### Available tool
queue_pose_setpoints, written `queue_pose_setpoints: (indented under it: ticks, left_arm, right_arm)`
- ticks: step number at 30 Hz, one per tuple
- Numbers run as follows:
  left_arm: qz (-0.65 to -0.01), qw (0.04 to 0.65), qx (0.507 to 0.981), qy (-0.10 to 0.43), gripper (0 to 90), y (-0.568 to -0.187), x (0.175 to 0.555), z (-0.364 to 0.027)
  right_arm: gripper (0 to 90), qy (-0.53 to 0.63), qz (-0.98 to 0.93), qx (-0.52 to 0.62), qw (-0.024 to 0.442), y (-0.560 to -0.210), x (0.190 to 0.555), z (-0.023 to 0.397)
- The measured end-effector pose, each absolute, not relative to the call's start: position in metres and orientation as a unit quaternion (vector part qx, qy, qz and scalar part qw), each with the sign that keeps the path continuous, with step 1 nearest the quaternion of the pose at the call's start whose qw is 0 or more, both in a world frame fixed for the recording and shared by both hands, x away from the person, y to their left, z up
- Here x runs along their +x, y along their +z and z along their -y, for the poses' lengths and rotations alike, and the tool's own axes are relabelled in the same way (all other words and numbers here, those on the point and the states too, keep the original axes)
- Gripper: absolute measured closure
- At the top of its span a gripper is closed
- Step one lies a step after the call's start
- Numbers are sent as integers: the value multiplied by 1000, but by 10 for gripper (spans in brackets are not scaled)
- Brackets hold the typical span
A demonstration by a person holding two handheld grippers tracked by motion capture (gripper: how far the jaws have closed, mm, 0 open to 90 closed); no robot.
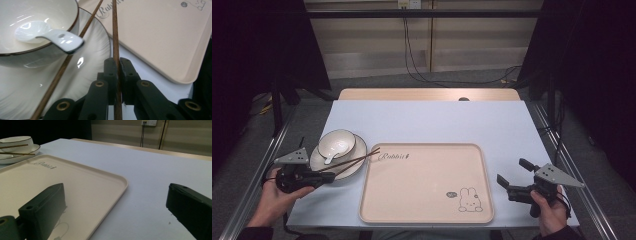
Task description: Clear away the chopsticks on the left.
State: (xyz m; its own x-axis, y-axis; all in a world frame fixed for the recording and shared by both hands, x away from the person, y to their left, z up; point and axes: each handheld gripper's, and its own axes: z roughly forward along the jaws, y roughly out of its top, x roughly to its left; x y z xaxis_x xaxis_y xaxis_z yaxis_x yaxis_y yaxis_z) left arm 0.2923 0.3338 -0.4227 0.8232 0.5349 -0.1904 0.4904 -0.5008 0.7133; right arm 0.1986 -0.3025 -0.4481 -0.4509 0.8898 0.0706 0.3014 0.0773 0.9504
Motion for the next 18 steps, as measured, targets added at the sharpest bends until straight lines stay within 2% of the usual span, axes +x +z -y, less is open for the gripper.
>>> queue_pose_setpoints:
  ticks: [18]
  left_arm:
    - [-334, 412, 847, 41, 846, -409, 262, -294]
  right_arm:
    - [21, 517, -679, 436, 285, -448, 199, 302]
